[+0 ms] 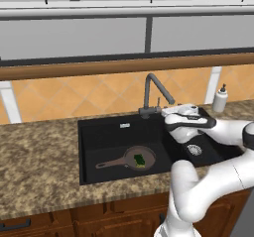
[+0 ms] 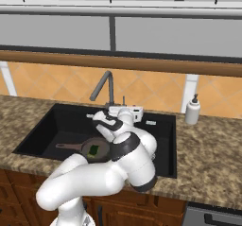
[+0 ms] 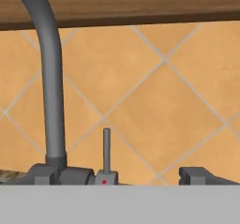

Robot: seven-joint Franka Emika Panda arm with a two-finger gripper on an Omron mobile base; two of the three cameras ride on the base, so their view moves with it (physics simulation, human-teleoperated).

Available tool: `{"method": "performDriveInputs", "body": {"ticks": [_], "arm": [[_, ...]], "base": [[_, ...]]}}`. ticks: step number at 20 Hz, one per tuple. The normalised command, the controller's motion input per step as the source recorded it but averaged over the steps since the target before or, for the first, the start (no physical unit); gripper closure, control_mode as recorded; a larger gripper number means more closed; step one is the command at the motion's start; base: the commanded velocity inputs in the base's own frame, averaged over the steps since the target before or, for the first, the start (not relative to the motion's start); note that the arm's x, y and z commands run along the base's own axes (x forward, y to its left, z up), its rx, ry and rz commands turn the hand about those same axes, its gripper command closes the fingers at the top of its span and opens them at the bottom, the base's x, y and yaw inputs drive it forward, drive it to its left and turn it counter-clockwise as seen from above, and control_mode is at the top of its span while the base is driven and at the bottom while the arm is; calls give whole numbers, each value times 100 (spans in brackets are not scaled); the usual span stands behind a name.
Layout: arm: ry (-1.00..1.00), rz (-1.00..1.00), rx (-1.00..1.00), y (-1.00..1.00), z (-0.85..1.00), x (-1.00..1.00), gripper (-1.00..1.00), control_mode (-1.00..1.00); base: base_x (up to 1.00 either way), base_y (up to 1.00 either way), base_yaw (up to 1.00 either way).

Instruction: Pick the pan and sponge and place them into the sink. Then turn on the water.

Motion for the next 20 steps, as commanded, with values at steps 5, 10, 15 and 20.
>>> {"method": "performDriveInputs", "body": {"ticks": [5,10,15,20], "arm": [[-2,0,1,0,-1,24,-100,-100],[0,0,0,4,0,27,-100,-100],[0,0,0,15,0,23,-100,-100],[0,0,0,20,0,17,-100,-100]], "base": [[0,0,0],[0,0,0],[0,0,0],[0,0,0]]}}
